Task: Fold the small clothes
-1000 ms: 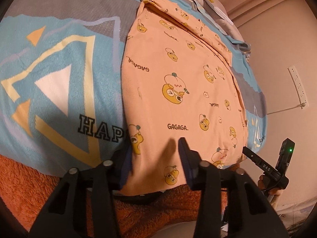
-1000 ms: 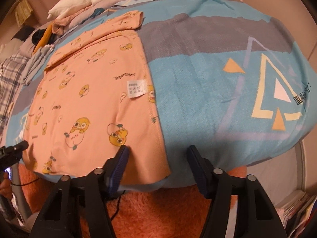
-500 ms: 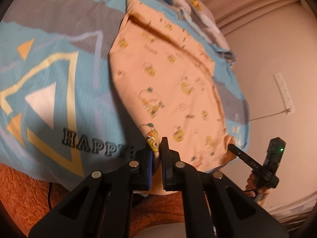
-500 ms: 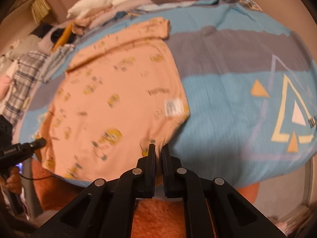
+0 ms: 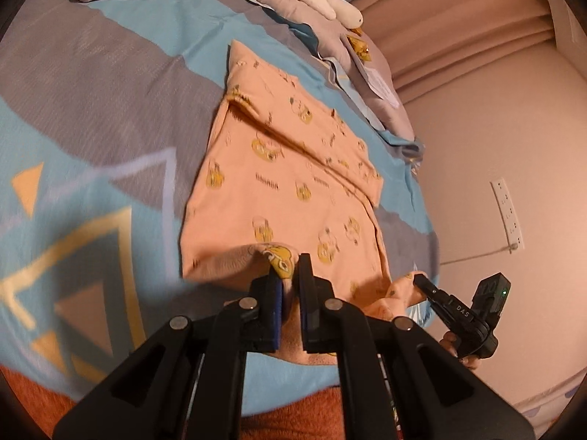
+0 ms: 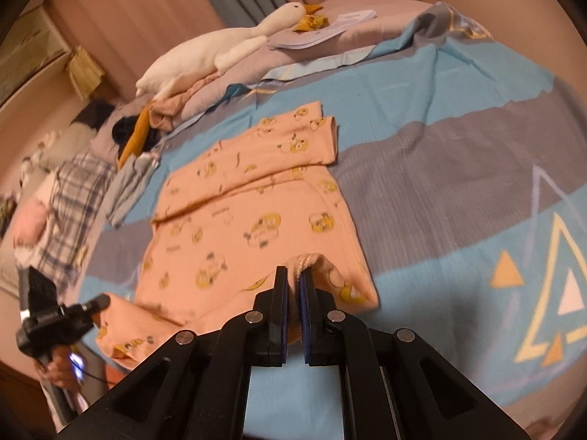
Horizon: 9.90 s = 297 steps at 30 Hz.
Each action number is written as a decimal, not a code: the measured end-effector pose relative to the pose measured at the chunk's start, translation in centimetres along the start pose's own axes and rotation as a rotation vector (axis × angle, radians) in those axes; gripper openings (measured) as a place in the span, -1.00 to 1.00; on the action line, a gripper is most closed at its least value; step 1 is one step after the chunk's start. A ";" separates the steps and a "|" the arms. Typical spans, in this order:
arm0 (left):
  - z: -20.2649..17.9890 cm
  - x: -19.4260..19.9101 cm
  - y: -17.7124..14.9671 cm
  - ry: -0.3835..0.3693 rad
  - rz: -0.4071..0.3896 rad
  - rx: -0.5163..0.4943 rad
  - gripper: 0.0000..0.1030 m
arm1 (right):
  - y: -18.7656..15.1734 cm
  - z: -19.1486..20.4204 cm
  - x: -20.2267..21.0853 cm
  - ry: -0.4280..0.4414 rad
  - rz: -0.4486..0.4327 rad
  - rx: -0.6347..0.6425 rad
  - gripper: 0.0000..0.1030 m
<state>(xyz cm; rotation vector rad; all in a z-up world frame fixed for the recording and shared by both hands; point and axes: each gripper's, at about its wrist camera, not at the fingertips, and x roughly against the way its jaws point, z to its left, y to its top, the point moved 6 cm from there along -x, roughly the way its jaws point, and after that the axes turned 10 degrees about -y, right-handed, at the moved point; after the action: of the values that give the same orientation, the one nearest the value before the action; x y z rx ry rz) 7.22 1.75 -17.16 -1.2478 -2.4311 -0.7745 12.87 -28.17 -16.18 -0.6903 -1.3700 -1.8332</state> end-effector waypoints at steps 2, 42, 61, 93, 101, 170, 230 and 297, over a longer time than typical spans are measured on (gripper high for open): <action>0.7 -0.7 1.0 0.014 -0.001 0.014 -0.87 | 0.4 -0.1 -1.0 0.000 0.018 -0.020 -0.87; 6.2 -2.5 8.6 0.157 -0.062 0.096 -0.23 | 6.4 -1.1 -7.4 -0.217 0.022 -0.072 -0.16; 1.6 -2.0 -0.1 0.131 0.109 -0.115 -0.77 | 3.2 -0.8 -3.5 -0.250 -0.004 0.068 -0.13; 2.2 -6.5 -0.4 0.273 0.218 -0.197 -0.76 | 2.0 0.4 -7.5 -0.211 0.053 0.104 -0.23; 2.4 -7.8 2.8 0.350 0.135 -0.245 -0.76 | 2.2 0.2 -7.6 -0.215 0.049 0.090 -0.23; 1.6 -7.2 9.0 0.269 0.013 -0.213 -0.90 | 5.4 -2.3 -4.1 -0.237 -0.112 -0.003 -0.94; 7.9 -14.7 26.9 0.423 -0.028 -0.120 -0.78 | 20.2 1.0 -18.2 -0.347 -0.029 0.070 -0.94; 1.3 -6.2 9.1 0.298 -0.109 -0.138 -0.84 | 7.3 4.1 -6.5 -0.105 -0.094 -0.037 -0.72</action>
<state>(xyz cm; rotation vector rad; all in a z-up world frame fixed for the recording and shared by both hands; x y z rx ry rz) 18.21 2.84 -18.26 -0.9702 -2.2467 -1.0911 22.59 -23.84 -15.93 -0.7620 -1.4611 -1.9236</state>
